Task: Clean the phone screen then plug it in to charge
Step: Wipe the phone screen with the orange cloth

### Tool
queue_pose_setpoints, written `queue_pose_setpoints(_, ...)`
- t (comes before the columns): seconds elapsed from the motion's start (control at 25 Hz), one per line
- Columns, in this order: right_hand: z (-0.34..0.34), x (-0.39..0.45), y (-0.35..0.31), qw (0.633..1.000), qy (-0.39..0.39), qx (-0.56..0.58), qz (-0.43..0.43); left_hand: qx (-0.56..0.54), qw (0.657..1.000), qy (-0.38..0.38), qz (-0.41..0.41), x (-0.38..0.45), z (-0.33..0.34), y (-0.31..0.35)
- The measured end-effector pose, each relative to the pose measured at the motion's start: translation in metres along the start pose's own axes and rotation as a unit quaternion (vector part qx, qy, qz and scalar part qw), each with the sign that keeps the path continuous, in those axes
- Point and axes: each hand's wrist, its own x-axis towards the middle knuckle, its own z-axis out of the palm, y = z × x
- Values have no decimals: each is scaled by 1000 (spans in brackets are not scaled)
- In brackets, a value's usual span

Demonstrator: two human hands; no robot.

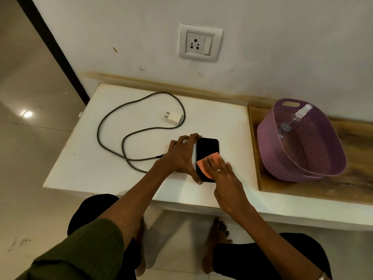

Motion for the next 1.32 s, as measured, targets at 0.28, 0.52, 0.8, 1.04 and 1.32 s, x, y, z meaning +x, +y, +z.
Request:
queue_pose_setpoints(0.28, -16, -7, 18, 994, 37, -79, -66, -1, 1000, -4, 3, 2, 1, -3)
queue_pose_setpoints(0.52, -7, -10, 7, 999, -8, -53, -6, 7, 1000, -5, -5, 2, 0, 0)
queue_pose_setpoints(0.8, -12, -17, 25, 993, -2, -117, -30, 6, 1000, -5, -4, 0, 0, 1)
queue_pose_setpoints(1.04, 0, -19, 1, 997, -42, -69, -6, 6, 1000, -2, -4, 0, 1, 2)
queue_pose_setpoints(1.32, -12, -37, 20, 990, -4, -128, -61, 9, 1000, -1, -2, -1, -2, 3)
